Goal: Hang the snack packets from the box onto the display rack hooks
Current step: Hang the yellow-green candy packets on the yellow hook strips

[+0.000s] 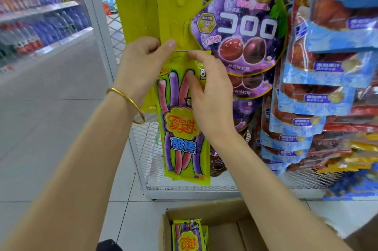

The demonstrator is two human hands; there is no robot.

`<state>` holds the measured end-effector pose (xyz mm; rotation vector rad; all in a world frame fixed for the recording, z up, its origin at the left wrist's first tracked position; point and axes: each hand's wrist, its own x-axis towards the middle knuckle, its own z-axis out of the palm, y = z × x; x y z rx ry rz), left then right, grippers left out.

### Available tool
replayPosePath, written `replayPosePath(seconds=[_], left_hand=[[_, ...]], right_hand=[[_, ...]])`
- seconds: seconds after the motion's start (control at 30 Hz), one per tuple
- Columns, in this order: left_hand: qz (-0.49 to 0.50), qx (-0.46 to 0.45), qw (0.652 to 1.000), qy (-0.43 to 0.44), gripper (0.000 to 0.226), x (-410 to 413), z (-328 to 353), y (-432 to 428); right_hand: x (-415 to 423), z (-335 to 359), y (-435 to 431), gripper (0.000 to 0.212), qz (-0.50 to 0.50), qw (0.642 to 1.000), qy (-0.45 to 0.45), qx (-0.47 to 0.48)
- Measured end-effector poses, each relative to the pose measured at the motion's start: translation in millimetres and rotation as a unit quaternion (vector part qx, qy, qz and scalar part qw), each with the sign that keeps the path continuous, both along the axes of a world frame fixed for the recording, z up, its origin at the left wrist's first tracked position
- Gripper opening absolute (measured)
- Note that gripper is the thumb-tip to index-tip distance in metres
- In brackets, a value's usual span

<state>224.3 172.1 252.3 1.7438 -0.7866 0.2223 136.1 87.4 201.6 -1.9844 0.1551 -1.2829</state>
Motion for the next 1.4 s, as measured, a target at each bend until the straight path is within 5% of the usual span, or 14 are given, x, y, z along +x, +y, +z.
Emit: replayPosePath(seconds=[0.53, 0.7, 1.4], left_hand=[[-0.085, -0.038, 0.987, 0.129, 0.013, -4, -8, 4], [-0.119, -0.056, 0.973, 0.188, 0.033, -6, -6, 2], [-0.126, -0.081, 0.958, 0.244, 0.046, -3, -3, -2]], right_hand=[[1, -6, -5, 0.039, -0.018, 0.999, 0.02, -0.04], [1, -3, -4, 0.034, -0.032, 0.998, 0.006, -0.048], [-2, -3, 8, 0.034, -0.06, 0.998, 0.011, -0.034]])
